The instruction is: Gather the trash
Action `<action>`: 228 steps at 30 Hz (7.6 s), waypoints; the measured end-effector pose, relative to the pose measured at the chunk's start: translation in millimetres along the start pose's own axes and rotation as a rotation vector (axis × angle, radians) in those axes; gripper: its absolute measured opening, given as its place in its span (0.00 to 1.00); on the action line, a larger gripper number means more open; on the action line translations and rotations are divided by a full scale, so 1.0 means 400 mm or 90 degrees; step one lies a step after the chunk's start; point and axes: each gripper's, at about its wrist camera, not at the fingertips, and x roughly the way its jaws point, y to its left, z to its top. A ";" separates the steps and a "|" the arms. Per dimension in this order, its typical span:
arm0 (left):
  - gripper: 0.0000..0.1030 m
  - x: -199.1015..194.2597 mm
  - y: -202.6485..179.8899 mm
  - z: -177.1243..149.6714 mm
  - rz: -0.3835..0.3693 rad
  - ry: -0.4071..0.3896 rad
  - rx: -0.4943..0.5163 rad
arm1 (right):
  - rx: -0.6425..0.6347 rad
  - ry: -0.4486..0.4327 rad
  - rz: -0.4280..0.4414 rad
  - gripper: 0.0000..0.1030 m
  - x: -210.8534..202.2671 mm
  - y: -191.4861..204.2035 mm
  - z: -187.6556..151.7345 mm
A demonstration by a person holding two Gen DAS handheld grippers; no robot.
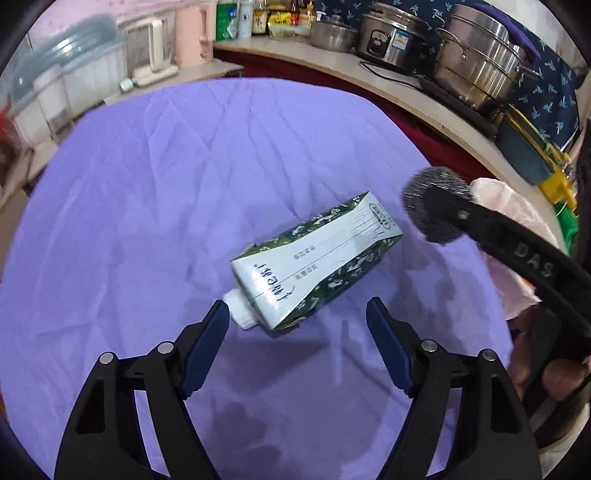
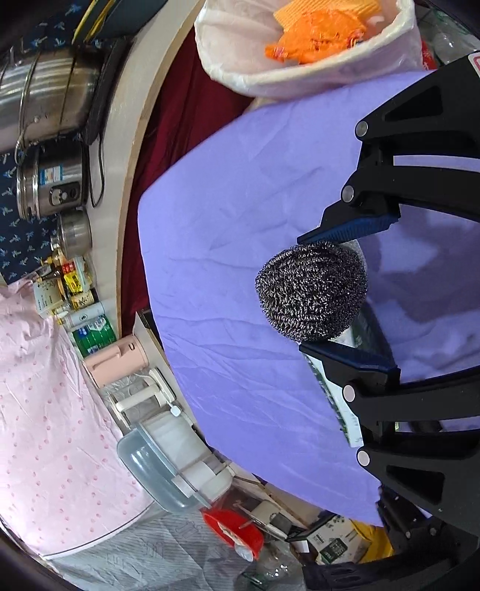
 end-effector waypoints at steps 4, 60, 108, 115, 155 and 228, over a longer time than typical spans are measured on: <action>0.80 0.007 0.028 0.019 0.016 -0.016 -0.004 | 0.014 -0.013 -0.007 0.48 -0.043 -0.027 -0.007; 0.50 -0.218 -0.280 -0.053 -0.031 -0.088 0.091 | 0.061 -0.096 -0.016 0.48 -0.370 -0.147 -0.124; 0.50 -0.086 -0.733 0.140 -0.124 -0.112 0.190 | 0.176 -0.182 -0.151 0.48 -0.458 -0.533 -0.016; 0.50 -0.042 -0.743 0.154 -0.123 -0.095 0.187 | 0.183 -0.172 -0.156 0.48 -0.427 -0.560 -0.004; 0.76 -0.089 -0.649 0.144 -0.070 -0.130 0.145 | 0.142 -0.145 -0.218 0.65 -0.447 -0.478 -0.007; 0.89 -0.112 -0.549 -0.058 0.033 -0.098 0.166 | 0.103 -0.052 -0.289 0.87 -0.493 -0.406 -0.164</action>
